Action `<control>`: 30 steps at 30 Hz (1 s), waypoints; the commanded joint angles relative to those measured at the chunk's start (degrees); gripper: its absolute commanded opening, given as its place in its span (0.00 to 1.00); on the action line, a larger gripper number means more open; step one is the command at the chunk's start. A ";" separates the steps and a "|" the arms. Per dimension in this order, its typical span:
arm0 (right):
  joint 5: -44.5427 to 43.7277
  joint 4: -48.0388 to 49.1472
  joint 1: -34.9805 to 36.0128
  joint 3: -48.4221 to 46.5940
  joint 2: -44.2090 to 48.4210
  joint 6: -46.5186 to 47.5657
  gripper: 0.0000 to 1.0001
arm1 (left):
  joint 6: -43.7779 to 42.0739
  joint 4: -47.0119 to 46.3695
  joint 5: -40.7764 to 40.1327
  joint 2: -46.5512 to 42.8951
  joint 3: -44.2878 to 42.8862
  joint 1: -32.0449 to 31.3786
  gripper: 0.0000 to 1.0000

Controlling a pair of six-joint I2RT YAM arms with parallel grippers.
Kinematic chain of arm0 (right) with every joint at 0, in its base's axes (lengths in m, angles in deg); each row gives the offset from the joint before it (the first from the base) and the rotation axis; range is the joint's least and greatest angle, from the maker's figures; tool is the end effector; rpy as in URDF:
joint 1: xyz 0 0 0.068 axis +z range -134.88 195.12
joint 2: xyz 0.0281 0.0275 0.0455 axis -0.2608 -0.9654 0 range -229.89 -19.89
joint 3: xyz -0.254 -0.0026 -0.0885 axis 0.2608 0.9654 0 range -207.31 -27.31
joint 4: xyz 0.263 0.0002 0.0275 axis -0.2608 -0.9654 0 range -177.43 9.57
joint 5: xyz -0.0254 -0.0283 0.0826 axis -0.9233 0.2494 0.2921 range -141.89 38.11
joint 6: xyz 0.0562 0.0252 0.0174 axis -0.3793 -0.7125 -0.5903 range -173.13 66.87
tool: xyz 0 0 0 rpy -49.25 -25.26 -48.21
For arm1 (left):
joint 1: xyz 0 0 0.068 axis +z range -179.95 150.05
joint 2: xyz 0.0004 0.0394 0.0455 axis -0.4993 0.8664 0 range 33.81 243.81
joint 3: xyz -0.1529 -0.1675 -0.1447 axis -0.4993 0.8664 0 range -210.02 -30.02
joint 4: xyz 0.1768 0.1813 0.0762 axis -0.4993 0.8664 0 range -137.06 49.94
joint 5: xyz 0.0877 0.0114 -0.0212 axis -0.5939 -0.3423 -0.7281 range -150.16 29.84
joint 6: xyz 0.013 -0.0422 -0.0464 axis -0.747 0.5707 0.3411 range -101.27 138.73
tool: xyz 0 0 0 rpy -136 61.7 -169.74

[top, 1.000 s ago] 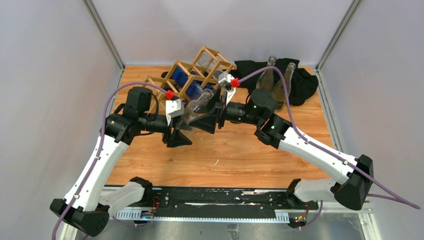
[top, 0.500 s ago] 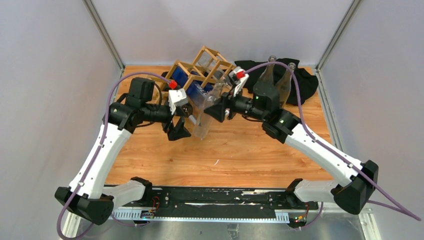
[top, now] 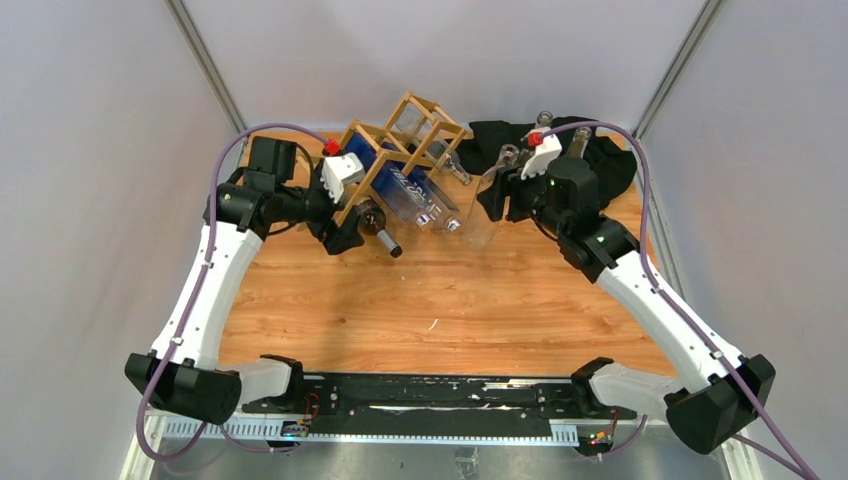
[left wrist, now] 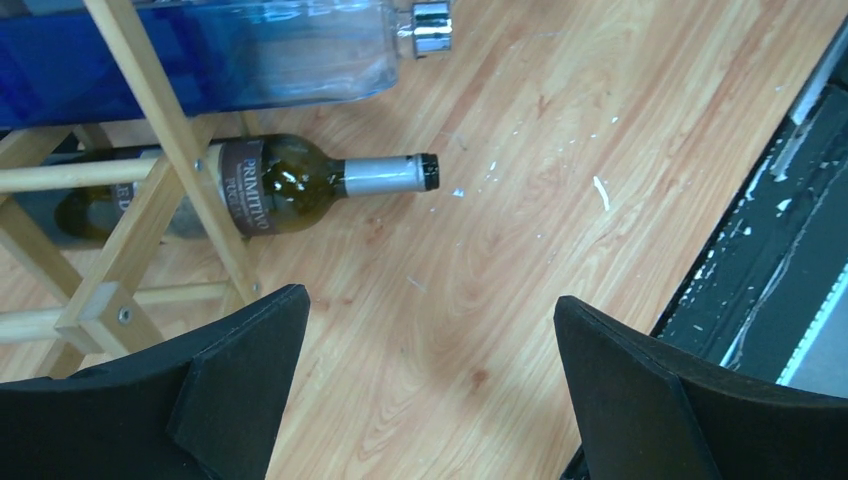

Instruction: Take the wine bottle off the wine rack

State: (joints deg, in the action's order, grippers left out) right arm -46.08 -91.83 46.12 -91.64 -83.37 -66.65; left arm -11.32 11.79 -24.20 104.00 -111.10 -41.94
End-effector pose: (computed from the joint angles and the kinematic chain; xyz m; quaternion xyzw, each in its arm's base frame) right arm 0.2308 0.1445 0.3873 -0.1487 0.7543 0.2778 0.5760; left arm 0.2295 -0.0785 0.3792 0.4218 0.7891 -0.2311 0.3821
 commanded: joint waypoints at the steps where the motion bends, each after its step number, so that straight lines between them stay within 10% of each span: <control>1: -7.35 1.18 -3.05 -0.62 -1.57 3.31 0.00 | -1.36 0.65 -4.13 0.70 -1.57 0.91 0.98; 30: -18.06 28.54 -6.39 -0.12 -25.84 8.64 0.00 | -2.81 0.61 -6.41 0.21 -0.55 2.06 0.92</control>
State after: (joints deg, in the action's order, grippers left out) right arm -61.78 -72.49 40.64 -91.56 -107.68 -58.84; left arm -12.98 12.06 -30.82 104.99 -111.15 -40.19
